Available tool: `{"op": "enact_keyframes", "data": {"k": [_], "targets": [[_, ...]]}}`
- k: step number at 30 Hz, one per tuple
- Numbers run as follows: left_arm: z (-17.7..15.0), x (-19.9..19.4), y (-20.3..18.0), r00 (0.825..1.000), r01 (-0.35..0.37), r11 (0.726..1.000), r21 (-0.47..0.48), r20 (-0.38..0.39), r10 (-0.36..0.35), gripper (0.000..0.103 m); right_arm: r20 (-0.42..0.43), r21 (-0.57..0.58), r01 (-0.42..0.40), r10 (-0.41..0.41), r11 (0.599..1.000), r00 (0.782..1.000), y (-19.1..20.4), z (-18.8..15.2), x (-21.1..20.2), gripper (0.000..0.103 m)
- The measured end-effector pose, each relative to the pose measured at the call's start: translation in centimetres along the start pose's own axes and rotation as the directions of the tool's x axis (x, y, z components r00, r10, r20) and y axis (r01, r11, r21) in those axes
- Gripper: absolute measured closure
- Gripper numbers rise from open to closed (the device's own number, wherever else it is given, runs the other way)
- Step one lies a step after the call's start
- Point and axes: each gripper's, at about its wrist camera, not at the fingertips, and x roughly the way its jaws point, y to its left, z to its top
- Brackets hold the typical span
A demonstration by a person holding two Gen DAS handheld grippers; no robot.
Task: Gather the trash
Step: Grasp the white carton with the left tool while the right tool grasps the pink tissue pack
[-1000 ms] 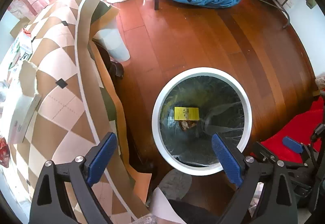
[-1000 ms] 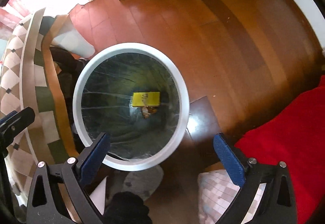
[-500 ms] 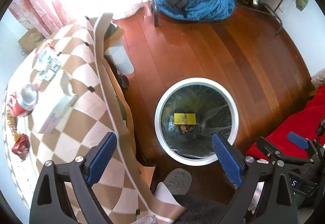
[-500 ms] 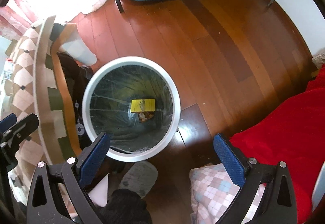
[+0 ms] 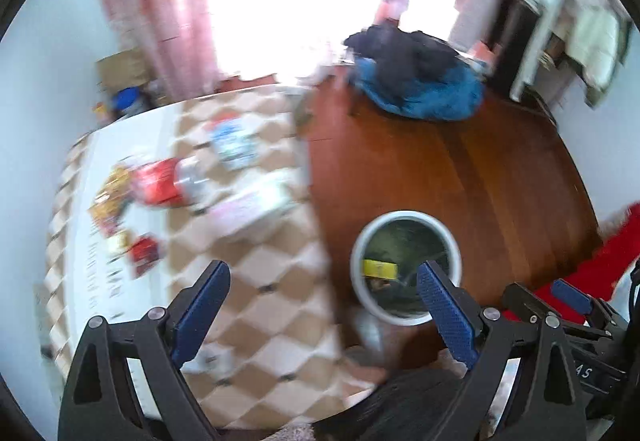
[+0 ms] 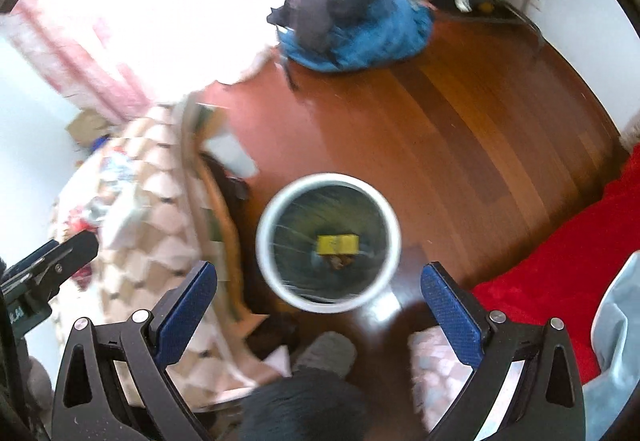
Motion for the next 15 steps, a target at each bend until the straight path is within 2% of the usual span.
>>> {"op": "enact_keyframes", "data": {"k": [3, 8, 11, 13, 15], "targets": [[-2.8, -0.4, 6.1, 0.997, -0.069, 0.994, -0.089, -0.027, 0.067, 0.007, -0.005, -0.062, -0.057, 0.057, 0.996, 0.998, 5.0, -1.4, -0.6, 0.000], [-8.6, 1.9, 14.9, 0.981, -0.146, 0.960, -0.240, -0.157, 0.110, 0.007, -0.111, -0.133, -0.141, 0.127, 0.981, 0.986, 12.9, -5.3, 3.5, 0.000], [-11.6, 4.5, 18.7, 0.970, -0.151, 0.920, -0.362, -0.234, 0.067, 0.007, -0.183, -0.155, -0.160, 0.131, 0.975, 0.974, 16.5, -7.8, 6.8, 0.000], [-12.7, 5.8, 20.1, 0.966, -0.124, 0.888, -0.443, -0.259, 0.005, 0.009, -0.226, -0.152, -0.160, 0.124, 0.975, 0.966, 18.1, -9.1, 8.9, 0.000], [-13.3, 7.5, 21.0, 0.960, -0.079, 0.829, -0.554, -0.266, -0.086, 0.009, -0.240, -0.149, -0.147, 0.109, 0.978, 0.965, 18.6, -9.8, 10.1, 0.000]]}}
